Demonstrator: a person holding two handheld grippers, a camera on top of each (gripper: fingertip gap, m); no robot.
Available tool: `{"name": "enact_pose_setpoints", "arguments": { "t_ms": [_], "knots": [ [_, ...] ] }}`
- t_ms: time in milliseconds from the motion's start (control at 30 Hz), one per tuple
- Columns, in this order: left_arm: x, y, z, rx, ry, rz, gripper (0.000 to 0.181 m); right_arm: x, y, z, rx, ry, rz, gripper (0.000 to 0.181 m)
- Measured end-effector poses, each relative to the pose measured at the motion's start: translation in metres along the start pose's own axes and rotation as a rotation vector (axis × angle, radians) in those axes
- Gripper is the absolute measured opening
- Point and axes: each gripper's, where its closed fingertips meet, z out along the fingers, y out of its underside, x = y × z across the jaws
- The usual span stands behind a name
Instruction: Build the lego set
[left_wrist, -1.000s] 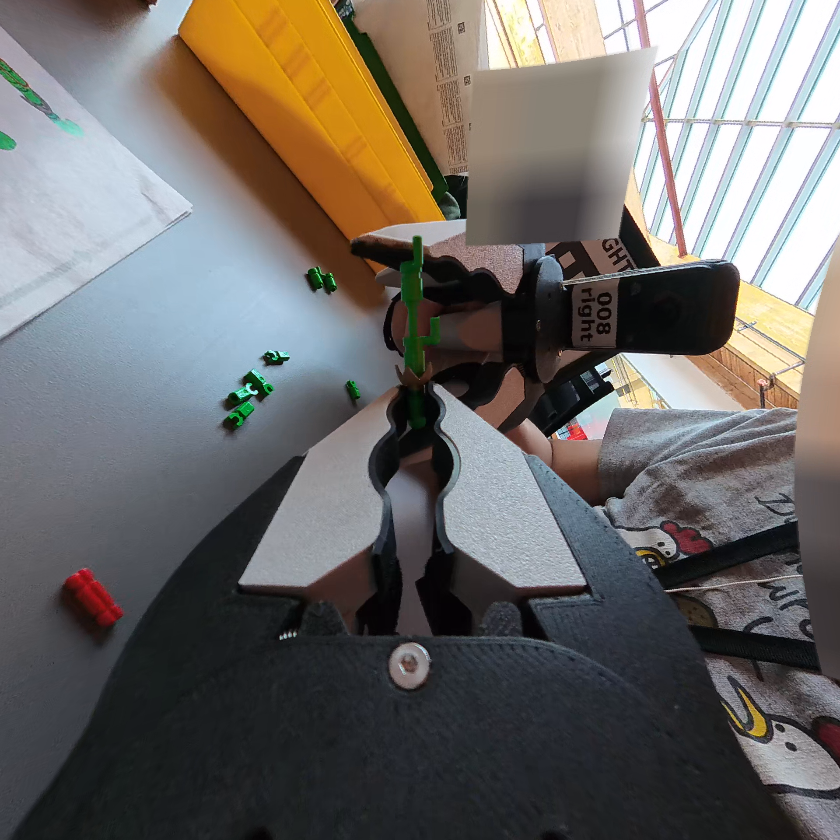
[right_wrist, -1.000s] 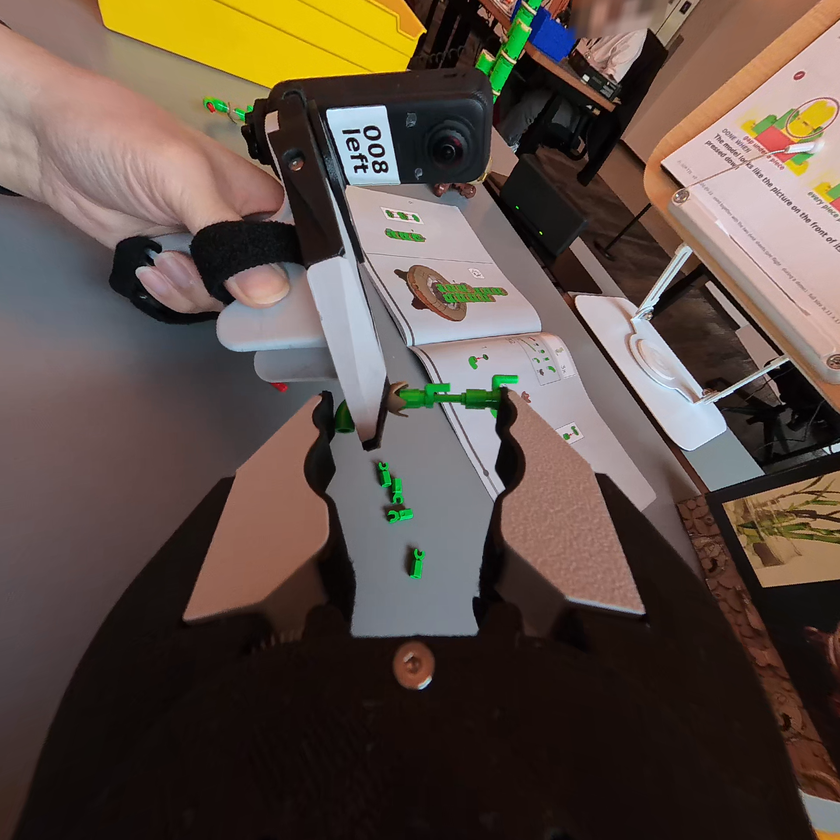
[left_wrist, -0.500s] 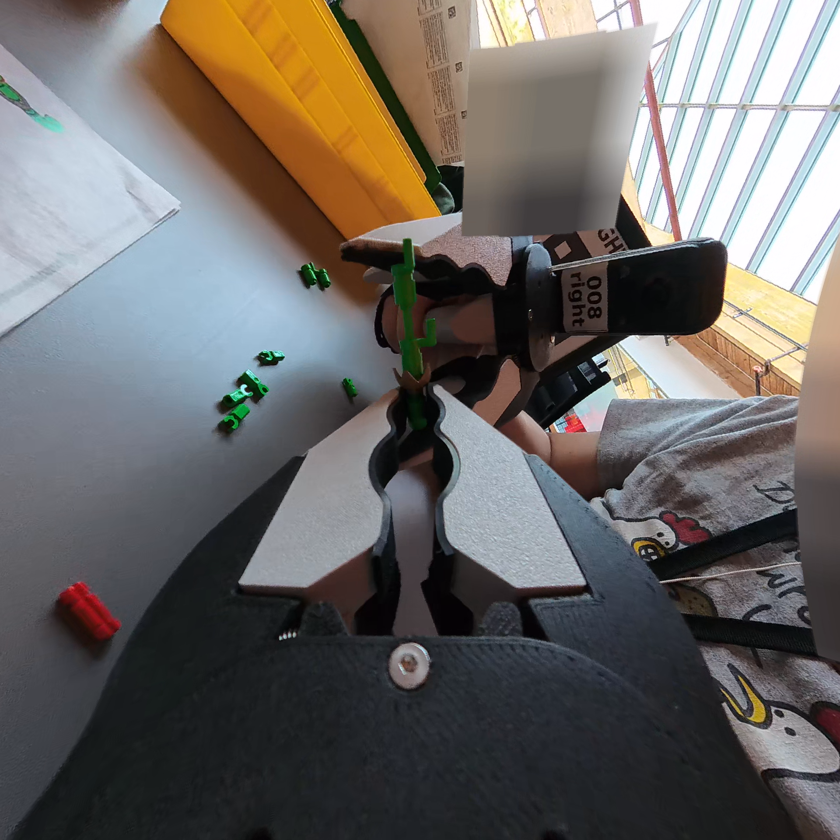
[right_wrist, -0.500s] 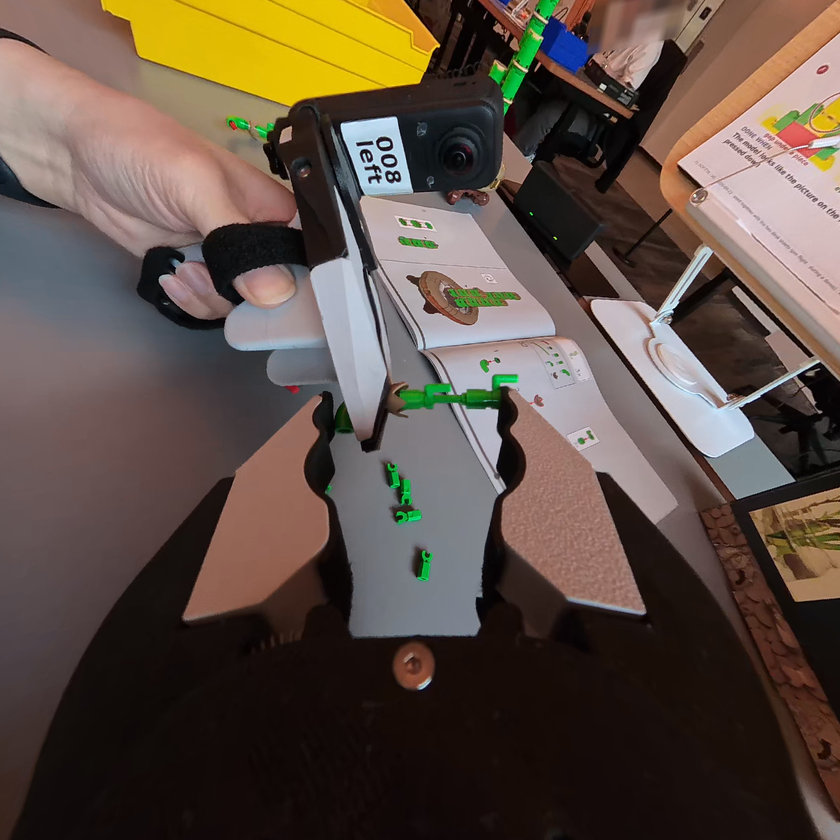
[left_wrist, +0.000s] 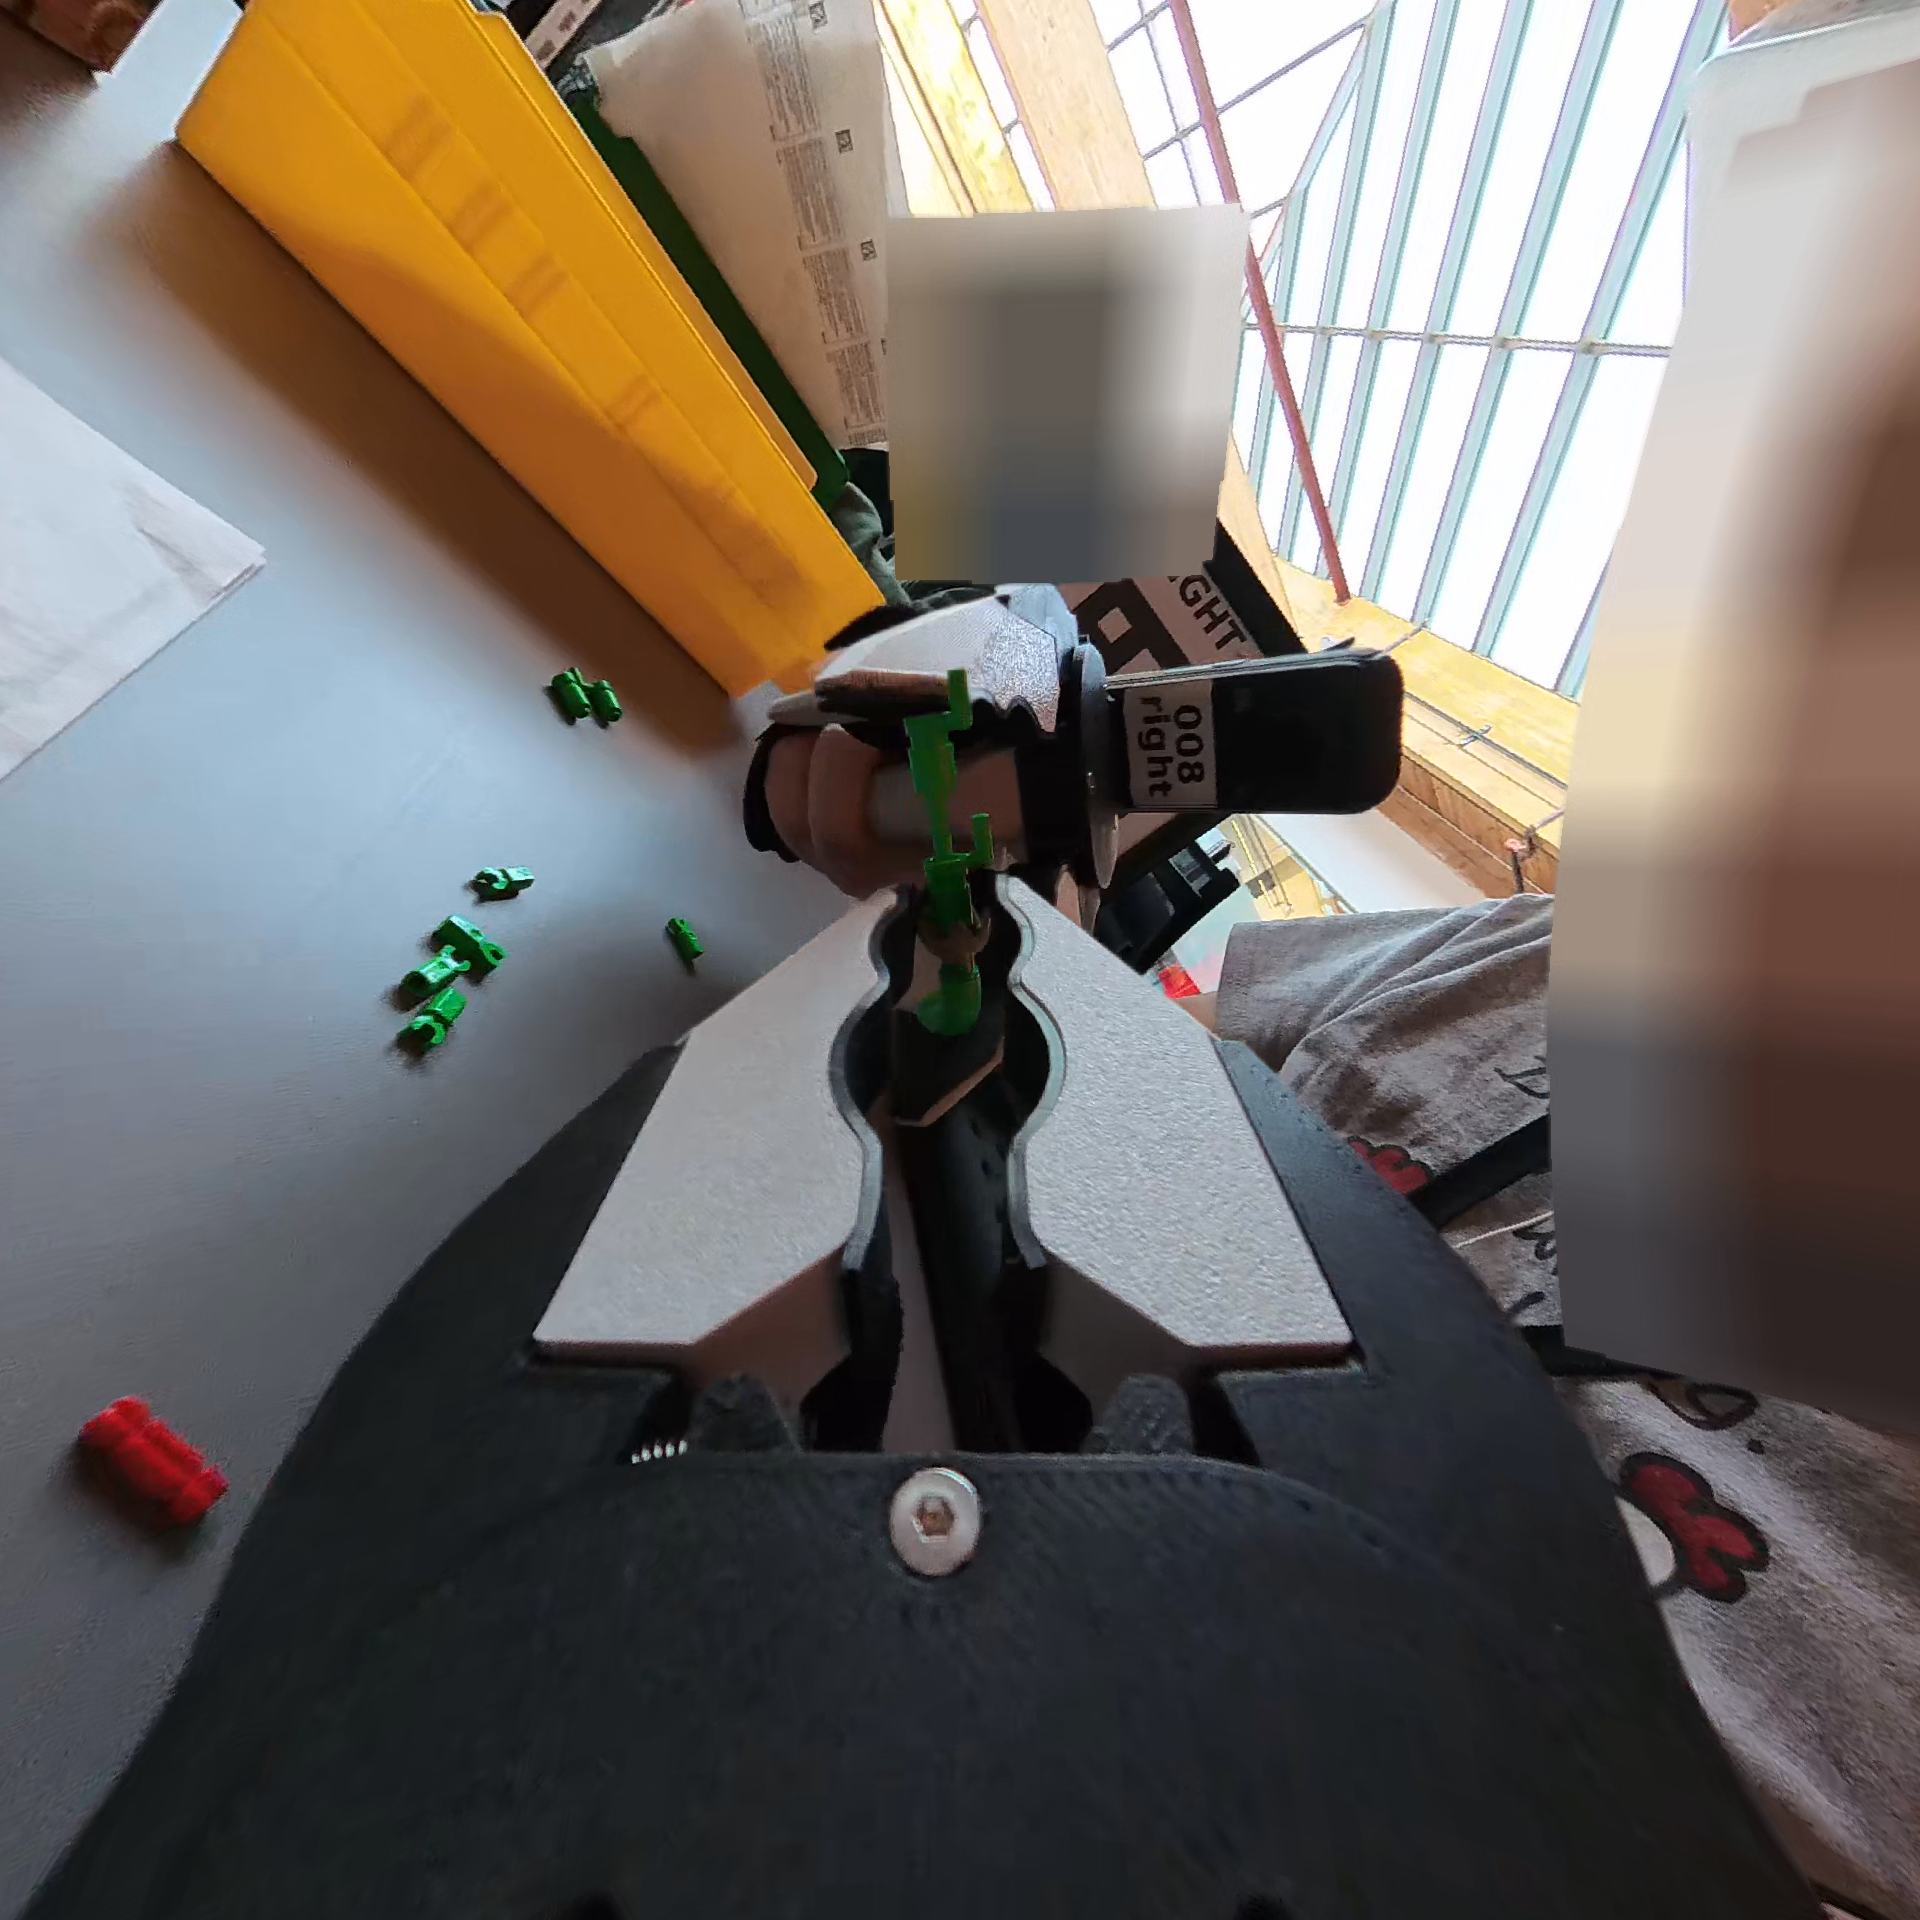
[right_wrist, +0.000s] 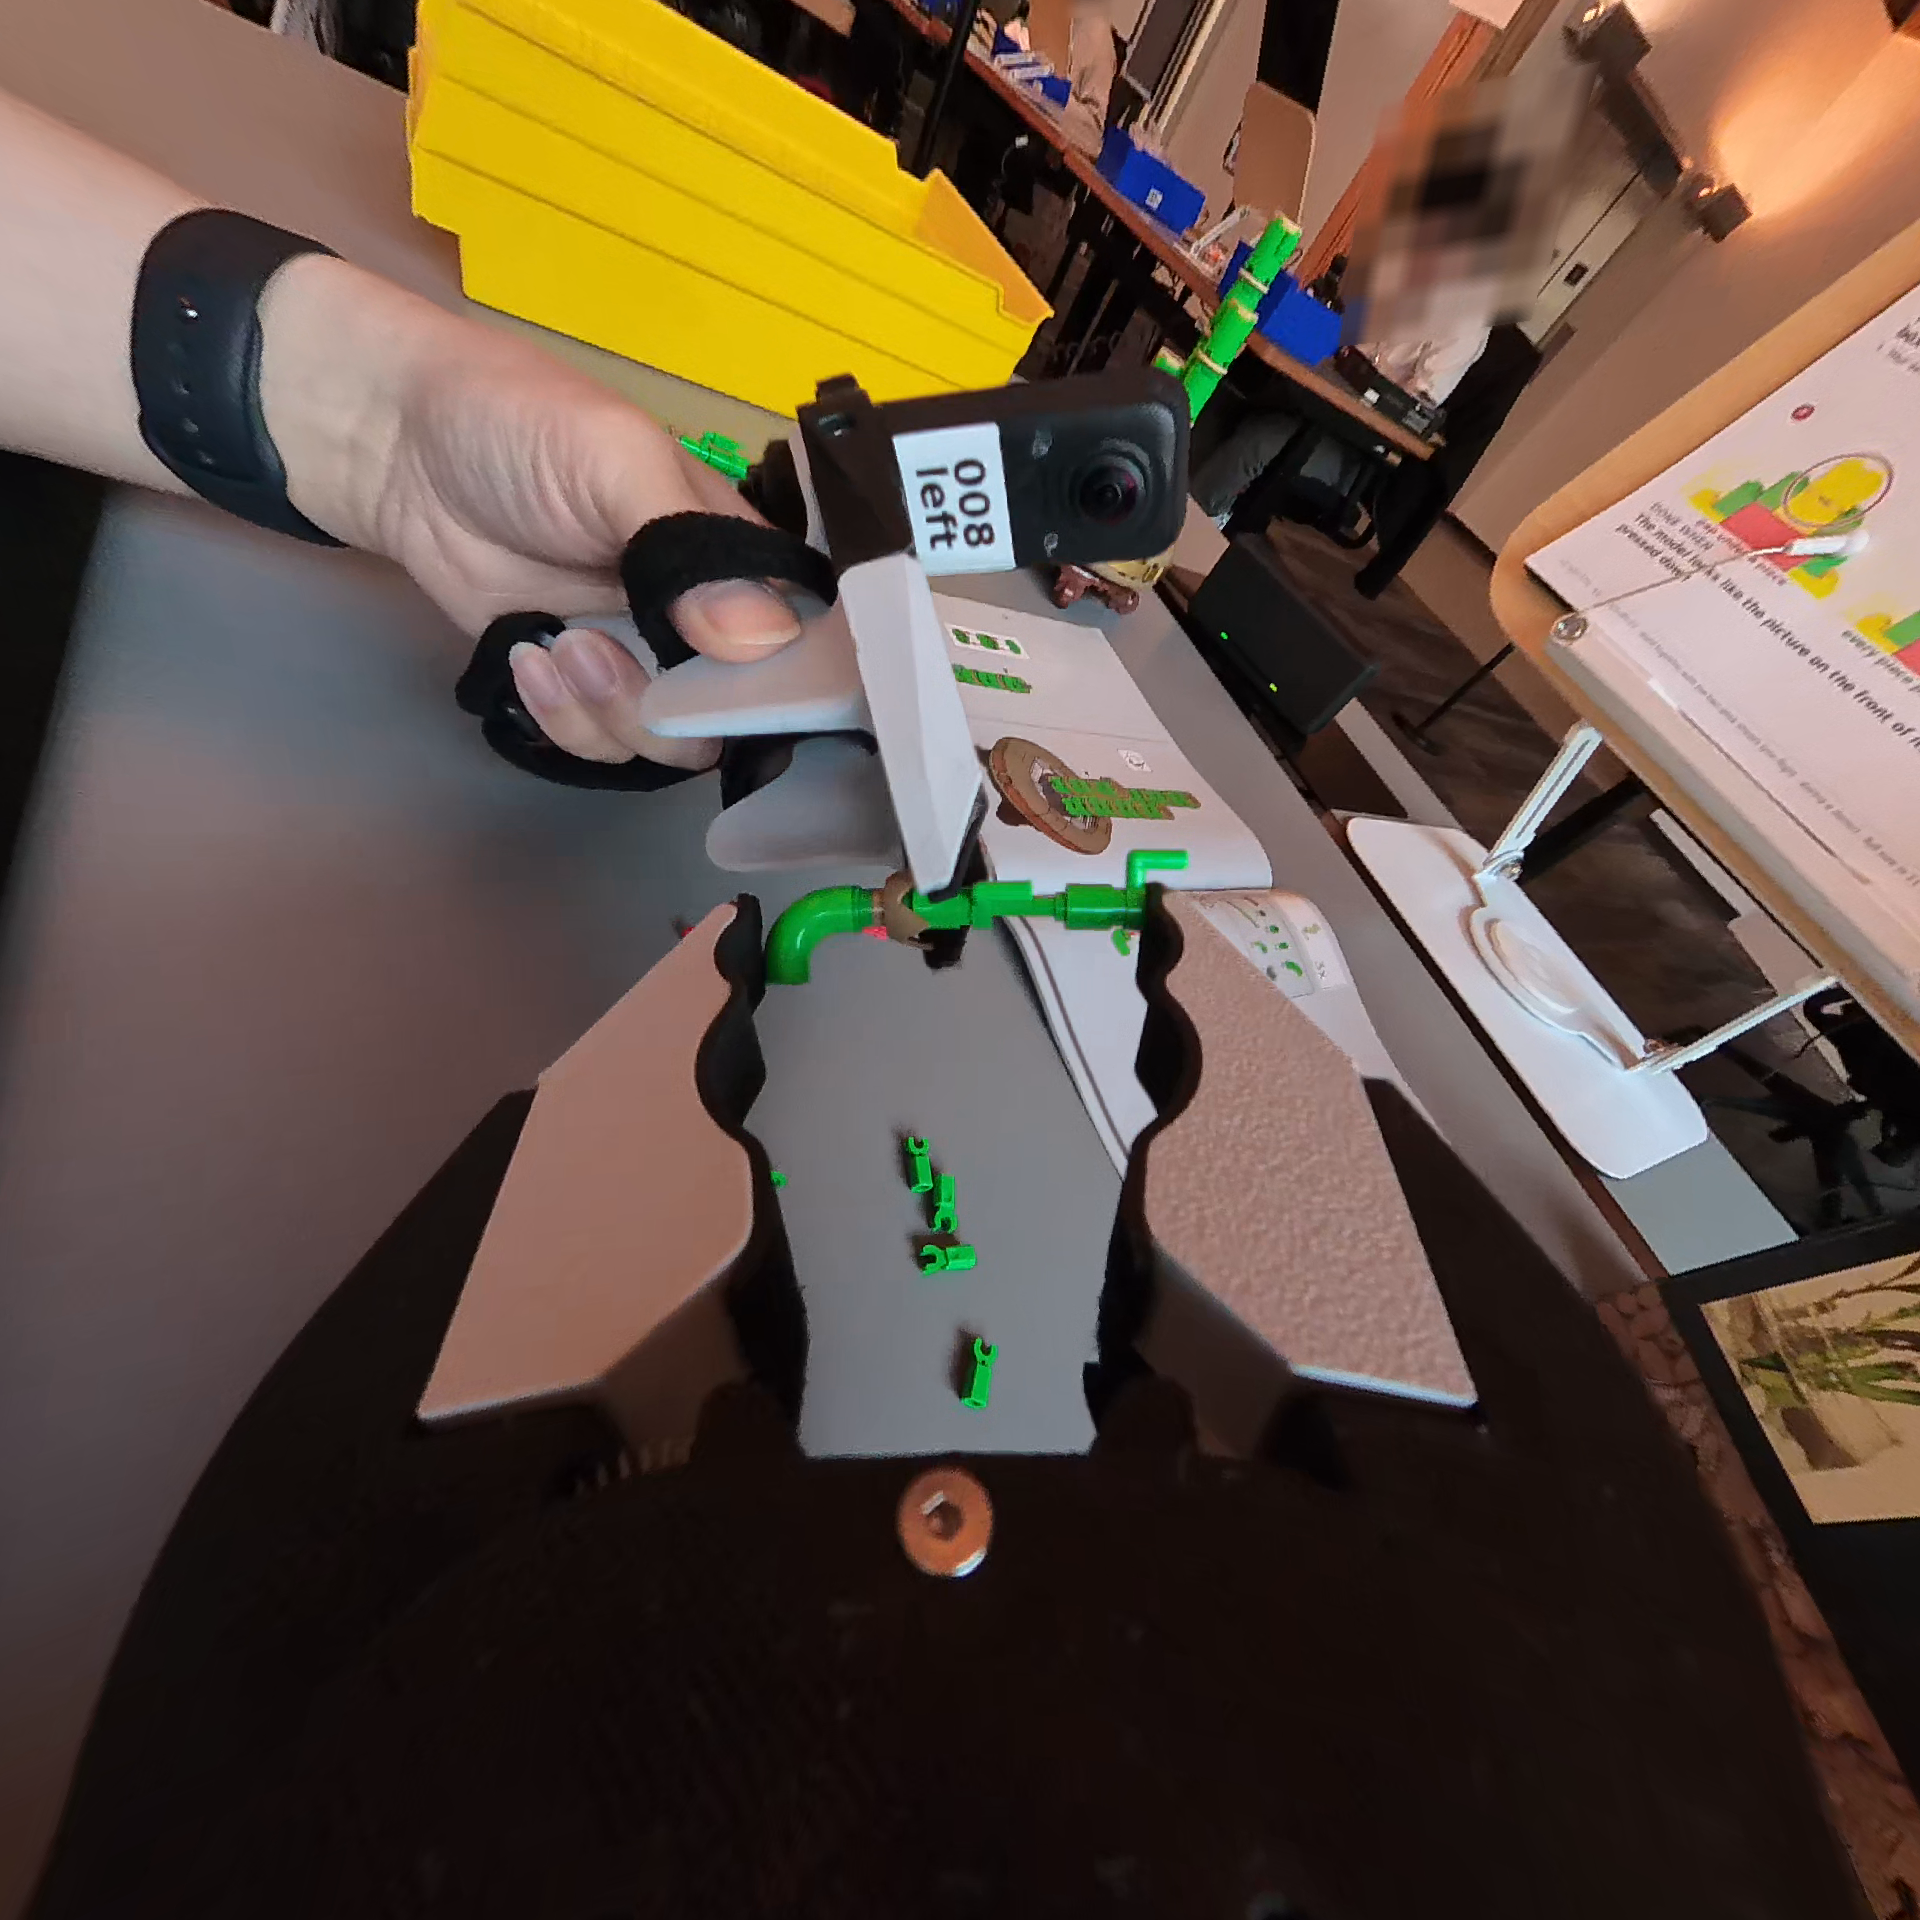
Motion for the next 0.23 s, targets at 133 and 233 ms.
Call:
{"name": "enact_pose_setpoints", "arguments": {
  "t_ms": [133,233],
  "knots": [
    [0.0057,-0.0028,-0.0009,0.022,0.06,-0.039,0.011,0.0004,-0.0053,-0.002,0.026,0.007,-0.015,0.072],
    [0.0097,-0.004,-0.0015,0.034,0.102,-0.055,0.007,-0.0006,-0.0105,-0.0038,0.049,0.007,-0.027,0.072]
  ]
}}
